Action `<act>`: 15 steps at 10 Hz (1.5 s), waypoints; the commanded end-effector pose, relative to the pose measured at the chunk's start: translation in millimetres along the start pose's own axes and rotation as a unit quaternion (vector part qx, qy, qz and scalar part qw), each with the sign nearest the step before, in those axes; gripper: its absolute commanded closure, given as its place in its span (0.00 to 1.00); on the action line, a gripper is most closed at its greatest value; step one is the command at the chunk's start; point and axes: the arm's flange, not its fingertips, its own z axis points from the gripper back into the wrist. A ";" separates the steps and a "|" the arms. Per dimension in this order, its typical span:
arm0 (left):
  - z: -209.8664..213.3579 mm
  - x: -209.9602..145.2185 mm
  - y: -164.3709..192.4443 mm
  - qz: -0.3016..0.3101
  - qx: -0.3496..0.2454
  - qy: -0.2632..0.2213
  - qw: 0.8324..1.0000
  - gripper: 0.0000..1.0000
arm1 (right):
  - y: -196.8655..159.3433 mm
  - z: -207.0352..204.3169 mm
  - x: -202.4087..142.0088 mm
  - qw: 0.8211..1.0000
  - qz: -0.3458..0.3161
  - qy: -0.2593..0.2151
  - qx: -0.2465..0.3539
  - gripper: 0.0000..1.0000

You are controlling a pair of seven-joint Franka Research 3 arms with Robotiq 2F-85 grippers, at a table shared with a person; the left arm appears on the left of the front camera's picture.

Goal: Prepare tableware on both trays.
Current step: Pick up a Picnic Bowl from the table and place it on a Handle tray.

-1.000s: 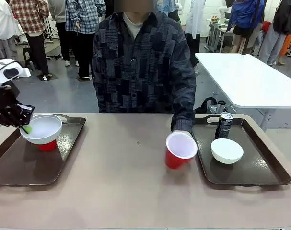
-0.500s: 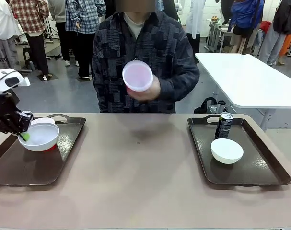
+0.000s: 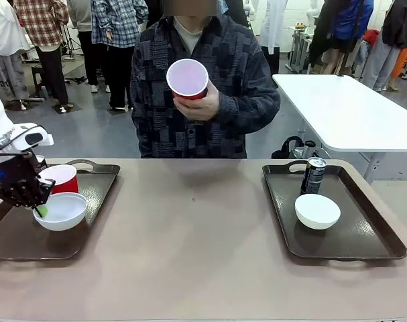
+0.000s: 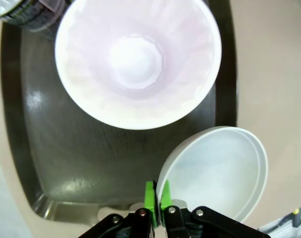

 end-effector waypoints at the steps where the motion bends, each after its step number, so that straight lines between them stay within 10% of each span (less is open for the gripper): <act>1: -43.9 -62.9 12.6 -0.005 0.013 0.005 1.000 1.00 | 0.7 -0.7 0.5 1.000 0.000 -0.006 -0.001 0.00; 4: -46.6 -65.5 12.0 -0.013 0.021 0.004 1.000 1.00 | 0.7 -0.7 0.5 1.000 0.000 -0.006 -0.001 0.00; 5: -41.3 -65.5 10.6 -0.018 0.013 0.002 1.000 0.36 | 0.7 -0.7 0.5 1.000 0.000 -0.006 -0.001 0.00; 6: -35.3 -64.8 9.2 -0.017 0.011 -0.004 1.000 0.36 | 0.7 -0.7 0.5 1.000 0.000 -0.006 -0.001 0.00; 7: -27.8 -63.6 7.4 -0.019 0.013 -0.012 1.000 0.00 | 0.7 -0.7 0.5 1.000 0.000 -0.006 -0.001 0.00; 8: -18.7 -62.0 5.0 -0.017 0.014 -0.023 1.000 0.72 | 0.7 -0.7 0.5 1.000 0.000 -0.006 -0.001 0.00; 9: -4.8 -60.1 0.7 -0.021 0.024 -0.038 0.999 0.00 | 0.7 -0.7 0.5 1.000 0.000 -0.006 -0.001 0.00; 10: 9.9 -58.4 -5.0 -0.029 0.025 -0.052 0.998 0.52 | 0.7 -0.7 0.5 1.000 0.000 -0.006 -0.001 0.00; 11: 22.6 -57.2 -12.7 -0.040 0.006 -0.051 0.998 0.00 | 0.7 -0.7 0.5 1.000 0.000 -0.006 -0.001 0.00; 12: 37.5 -51.7 -19.9 -0.047 -0.006 -0.054 0.997 0.32 | 0.7 -0.7 0.5 1.000 0.000 -0.006 -0.001 0.00; 13: 49.1 -46.3 -26.5 -0.052 -0.011 -0.060 0.997 0.00 | 0.7 -0.7 0.5 1.000 0.000 -0.006 -0.001 0.00; 14: 59.5 -41.3 -32.9 -0.058 -0.014 -0.062 0.996 0.12 | 0.7 -0.7 0.5 1.000 0.000 -0.006 -0.001 0.00; 15: 70.3 -36.7 -38.9 -0.061 -0.016 -0.067 0.996 0.00 | 0.7 -0.7 0.5 1.000 0.000 -0.006 -0.001 0.00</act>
